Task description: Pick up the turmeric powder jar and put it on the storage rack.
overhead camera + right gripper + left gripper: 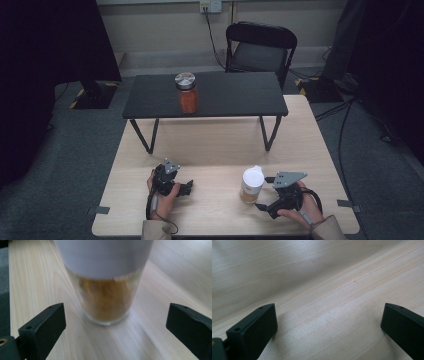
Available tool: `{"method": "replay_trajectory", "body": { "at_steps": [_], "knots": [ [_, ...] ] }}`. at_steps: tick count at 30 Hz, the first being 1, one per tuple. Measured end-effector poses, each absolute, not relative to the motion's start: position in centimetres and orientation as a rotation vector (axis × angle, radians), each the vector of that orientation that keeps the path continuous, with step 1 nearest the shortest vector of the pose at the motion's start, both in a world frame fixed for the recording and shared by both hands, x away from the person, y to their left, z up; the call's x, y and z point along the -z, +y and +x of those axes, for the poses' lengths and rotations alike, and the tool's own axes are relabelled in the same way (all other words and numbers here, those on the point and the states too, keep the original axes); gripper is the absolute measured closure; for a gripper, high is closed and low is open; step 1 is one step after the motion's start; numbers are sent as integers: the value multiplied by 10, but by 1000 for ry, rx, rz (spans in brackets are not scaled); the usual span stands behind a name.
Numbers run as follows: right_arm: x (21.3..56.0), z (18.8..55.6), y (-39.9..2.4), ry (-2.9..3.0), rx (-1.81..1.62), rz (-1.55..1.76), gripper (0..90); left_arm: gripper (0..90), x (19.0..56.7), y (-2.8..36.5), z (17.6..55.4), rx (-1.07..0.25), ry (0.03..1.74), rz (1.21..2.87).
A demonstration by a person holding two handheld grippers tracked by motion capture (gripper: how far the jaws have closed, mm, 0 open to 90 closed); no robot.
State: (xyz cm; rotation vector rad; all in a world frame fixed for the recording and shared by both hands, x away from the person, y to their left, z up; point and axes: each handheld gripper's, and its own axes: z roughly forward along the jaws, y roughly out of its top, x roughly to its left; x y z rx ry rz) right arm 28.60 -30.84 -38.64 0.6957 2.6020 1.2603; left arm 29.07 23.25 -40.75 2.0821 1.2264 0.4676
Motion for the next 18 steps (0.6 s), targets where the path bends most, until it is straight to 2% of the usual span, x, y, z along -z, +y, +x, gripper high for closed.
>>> {"method": "replay_trajectory", "body": {
  "at_steps": [16, 18],
  "knots": [
    [388, 283, -289, 2499, -1411, 756, 172, 0, 407, 232, 291, -468, 1227, 2082],
    [391, 283, -287, 2490, -1427, 752, 217, 0, 408, 232, 291, -468, 1227, 2082]
  ]
}}
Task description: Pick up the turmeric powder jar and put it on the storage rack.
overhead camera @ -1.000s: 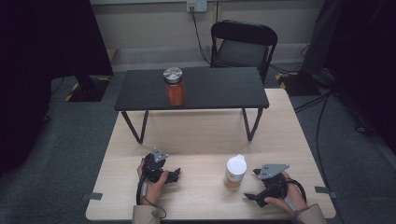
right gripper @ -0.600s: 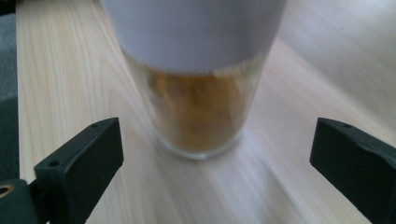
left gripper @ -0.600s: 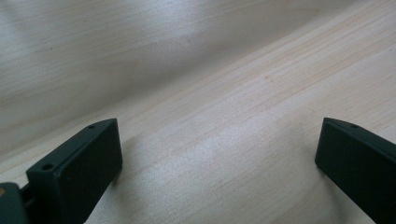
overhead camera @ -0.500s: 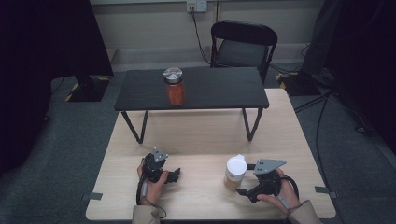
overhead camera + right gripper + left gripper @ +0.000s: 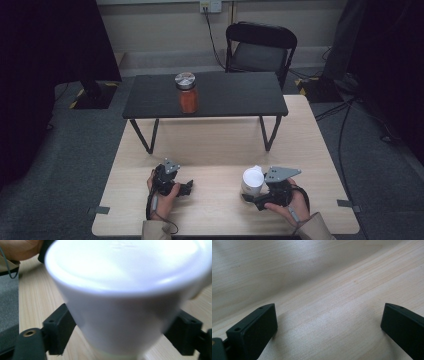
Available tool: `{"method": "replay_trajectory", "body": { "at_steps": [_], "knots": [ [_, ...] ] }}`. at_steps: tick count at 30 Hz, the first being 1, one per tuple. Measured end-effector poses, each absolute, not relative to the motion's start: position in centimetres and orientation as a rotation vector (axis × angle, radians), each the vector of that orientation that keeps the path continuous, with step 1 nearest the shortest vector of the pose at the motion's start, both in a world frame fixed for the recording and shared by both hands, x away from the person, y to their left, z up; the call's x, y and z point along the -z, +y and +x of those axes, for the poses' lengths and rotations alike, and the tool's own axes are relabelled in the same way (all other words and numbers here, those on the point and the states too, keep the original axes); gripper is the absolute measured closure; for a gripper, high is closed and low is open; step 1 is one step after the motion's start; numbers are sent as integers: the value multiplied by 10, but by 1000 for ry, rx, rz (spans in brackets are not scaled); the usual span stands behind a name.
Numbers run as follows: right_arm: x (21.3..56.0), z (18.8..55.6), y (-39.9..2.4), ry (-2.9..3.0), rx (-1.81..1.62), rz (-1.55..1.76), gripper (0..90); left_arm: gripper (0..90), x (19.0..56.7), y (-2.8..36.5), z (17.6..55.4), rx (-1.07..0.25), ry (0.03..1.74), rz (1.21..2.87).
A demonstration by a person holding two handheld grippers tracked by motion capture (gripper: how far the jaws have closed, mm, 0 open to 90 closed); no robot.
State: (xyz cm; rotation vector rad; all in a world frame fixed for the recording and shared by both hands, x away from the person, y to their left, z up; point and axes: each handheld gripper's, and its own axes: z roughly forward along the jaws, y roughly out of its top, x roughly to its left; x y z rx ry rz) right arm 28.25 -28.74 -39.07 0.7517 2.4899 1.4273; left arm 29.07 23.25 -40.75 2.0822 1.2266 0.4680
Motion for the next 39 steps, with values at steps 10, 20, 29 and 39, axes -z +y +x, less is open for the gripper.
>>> {"method": "replay_trajectory", "body": {
  "at_steps": [10, 20, 29, 39],
  "knots": [
    [396, 277, -287, 2441, -1436, 723, 299, 0, 407, 232, 291, -468, 1226, 2082],
    [390, 280, -287, 2451, -1432, 716, 302, 0, 407, 232, 291, -468, 1227, 2082],
    [374, 289, -284, 2481, -1430, 694, 302, 0, 407, 232, 291, -468, 1227, 2082],
    [361, 302, -281, 2513, -1441, 691, 301, 0, 408, 232, 290, -468, 1228, 2081]
  ]
}}
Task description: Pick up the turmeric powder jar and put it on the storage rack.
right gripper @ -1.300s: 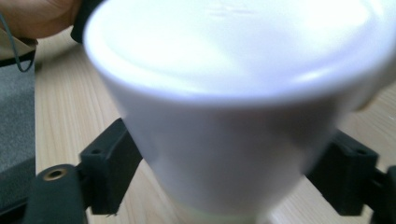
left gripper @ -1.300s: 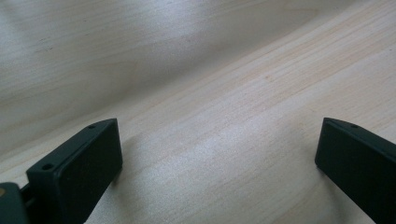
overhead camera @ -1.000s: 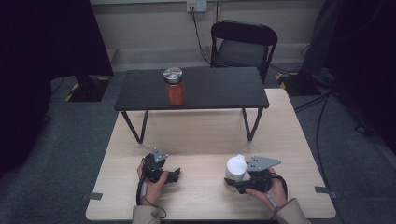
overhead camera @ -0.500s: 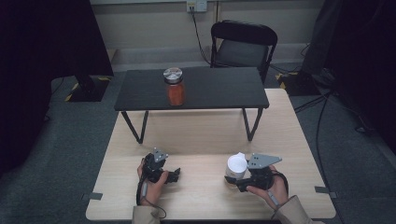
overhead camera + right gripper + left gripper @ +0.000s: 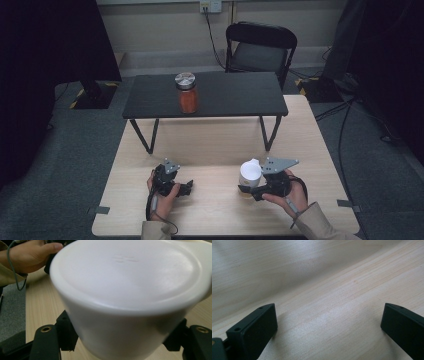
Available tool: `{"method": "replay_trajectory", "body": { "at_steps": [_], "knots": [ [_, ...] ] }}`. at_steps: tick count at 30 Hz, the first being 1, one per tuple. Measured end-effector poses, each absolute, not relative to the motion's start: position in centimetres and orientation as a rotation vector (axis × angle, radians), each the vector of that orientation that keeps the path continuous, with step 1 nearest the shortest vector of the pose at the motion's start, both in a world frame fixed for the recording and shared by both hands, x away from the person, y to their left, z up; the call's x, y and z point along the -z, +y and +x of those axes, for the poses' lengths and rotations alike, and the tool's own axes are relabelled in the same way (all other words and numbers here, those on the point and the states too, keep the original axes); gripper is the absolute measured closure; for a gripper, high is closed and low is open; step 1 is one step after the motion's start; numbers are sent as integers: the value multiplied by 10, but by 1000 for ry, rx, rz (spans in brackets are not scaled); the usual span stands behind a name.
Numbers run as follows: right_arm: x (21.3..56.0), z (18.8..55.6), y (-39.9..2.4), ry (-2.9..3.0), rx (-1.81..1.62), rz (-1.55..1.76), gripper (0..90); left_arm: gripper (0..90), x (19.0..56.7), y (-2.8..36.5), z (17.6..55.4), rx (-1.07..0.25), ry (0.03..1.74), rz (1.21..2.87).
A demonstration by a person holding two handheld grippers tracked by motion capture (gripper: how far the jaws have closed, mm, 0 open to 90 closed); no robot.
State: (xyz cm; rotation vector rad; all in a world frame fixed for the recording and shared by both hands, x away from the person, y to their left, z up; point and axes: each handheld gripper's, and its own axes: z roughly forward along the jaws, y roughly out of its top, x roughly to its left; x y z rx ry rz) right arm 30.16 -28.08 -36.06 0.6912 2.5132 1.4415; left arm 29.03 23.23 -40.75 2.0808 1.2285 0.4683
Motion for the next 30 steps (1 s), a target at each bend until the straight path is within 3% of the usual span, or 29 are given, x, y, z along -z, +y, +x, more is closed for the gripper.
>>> {"method": "replay_trajectory", "body": {
  "at_steps": [30],
  "knots": [
    [299, 332, -268, 2494, -1453, 663, 302, 0, 407, 232, 290, -468, 1228, 2081]
  ]
}}
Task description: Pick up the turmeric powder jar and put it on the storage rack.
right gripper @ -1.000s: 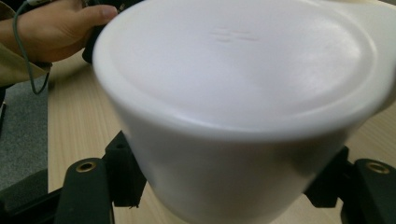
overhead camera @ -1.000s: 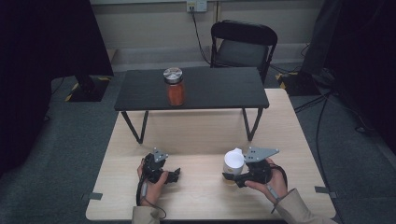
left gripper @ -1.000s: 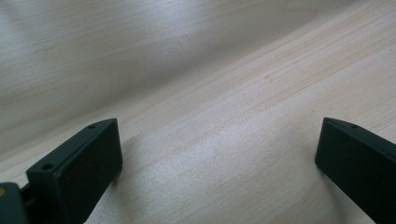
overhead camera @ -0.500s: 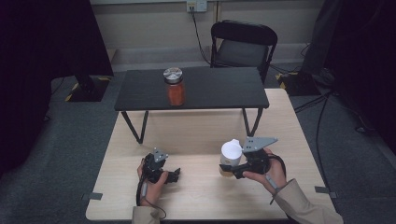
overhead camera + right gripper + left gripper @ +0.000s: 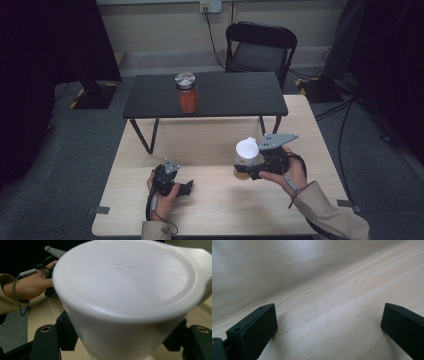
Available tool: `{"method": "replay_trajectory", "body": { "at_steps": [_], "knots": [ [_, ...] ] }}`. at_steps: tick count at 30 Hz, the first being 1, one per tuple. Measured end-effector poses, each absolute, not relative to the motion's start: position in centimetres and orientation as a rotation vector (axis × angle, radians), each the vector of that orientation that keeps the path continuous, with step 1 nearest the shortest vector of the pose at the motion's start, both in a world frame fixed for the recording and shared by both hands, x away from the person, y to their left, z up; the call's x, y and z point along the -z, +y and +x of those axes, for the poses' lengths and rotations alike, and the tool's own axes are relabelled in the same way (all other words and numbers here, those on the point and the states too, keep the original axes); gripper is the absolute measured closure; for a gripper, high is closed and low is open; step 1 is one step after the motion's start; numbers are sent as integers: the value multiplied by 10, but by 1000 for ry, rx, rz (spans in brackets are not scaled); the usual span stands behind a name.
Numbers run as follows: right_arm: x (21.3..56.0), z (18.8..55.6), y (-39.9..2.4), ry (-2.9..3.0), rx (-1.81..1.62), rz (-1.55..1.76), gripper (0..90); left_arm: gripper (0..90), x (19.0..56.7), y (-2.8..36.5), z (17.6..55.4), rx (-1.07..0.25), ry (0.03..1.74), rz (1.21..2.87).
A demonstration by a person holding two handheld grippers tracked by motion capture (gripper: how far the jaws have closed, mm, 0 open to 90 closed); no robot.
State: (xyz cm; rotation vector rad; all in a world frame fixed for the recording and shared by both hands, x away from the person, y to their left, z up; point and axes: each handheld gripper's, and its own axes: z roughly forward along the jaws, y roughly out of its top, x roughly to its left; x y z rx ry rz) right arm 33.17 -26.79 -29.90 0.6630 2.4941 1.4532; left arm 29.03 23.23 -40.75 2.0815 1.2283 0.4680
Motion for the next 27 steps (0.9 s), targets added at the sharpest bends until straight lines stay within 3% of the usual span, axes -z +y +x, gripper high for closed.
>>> {"method": "replay_trajectory", "body": {
  "at_steps": [27],
  "knots": [
    [251, 350, -262, 2468, -1440, 660, 302, 0, 407, 232, 290, -468, 1228, 2082]
  ]
}}
